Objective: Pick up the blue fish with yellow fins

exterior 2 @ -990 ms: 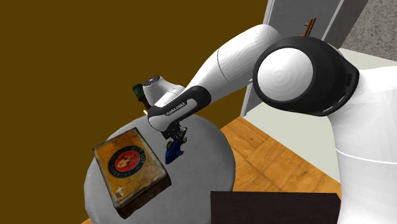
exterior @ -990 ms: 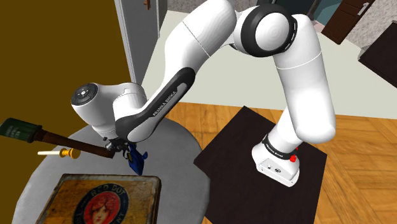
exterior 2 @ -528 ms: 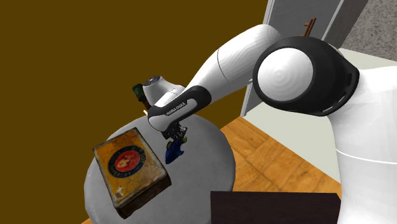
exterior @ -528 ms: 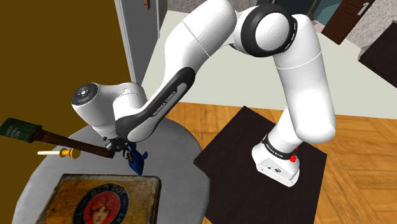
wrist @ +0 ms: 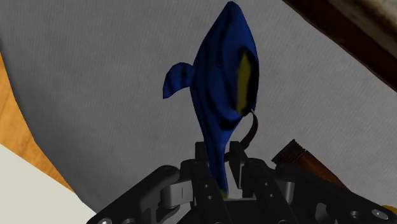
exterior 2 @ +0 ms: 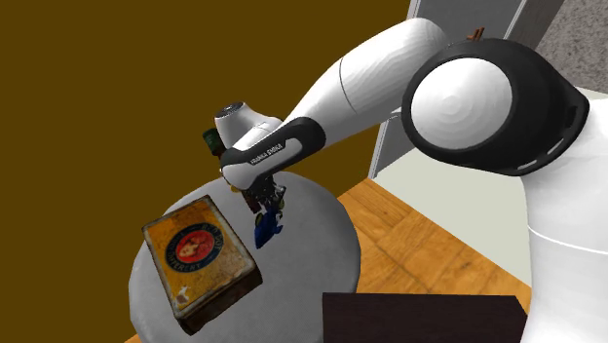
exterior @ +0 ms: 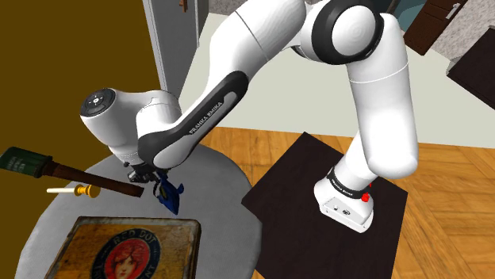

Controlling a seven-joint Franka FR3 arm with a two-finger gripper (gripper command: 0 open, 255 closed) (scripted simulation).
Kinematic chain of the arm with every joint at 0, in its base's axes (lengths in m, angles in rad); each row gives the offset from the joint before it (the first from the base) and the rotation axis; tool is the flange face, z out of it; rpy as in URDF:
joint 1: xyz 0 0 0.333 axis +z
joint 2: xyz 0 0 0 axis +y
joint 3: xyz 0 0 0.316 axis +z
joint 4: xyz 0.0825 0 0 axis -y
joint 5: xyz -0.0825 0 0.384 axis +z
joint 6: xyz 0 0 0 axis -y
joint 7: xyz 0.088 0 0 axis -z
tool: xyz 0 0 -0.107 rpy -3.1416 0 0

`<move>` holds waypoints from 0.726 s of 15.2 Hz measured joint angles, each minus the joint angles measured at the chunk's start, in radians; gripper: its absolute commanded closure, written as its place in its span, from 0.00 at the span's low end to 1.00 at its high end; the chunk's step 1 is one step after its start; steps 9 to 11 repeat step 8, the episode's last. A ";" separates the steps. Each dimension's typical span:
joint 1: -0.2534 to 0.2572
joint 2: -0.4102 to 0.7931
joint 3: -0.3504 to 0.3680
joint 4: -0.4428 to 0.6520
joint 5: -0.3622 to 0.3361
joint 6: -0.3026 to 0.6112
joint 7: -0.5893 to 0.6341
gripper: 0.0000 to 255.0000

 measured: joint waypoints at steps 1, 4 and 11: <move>-0.003 -0.009 0.004 -0.002 0.005 -0.007 -0.003 1.00; -0.010 -0.033 0.016 0.005 0.022 -0.034 -0.016 1.00; -0.020 -0.065 0.030 0.005 0.042 -0.062 -0.030 1.00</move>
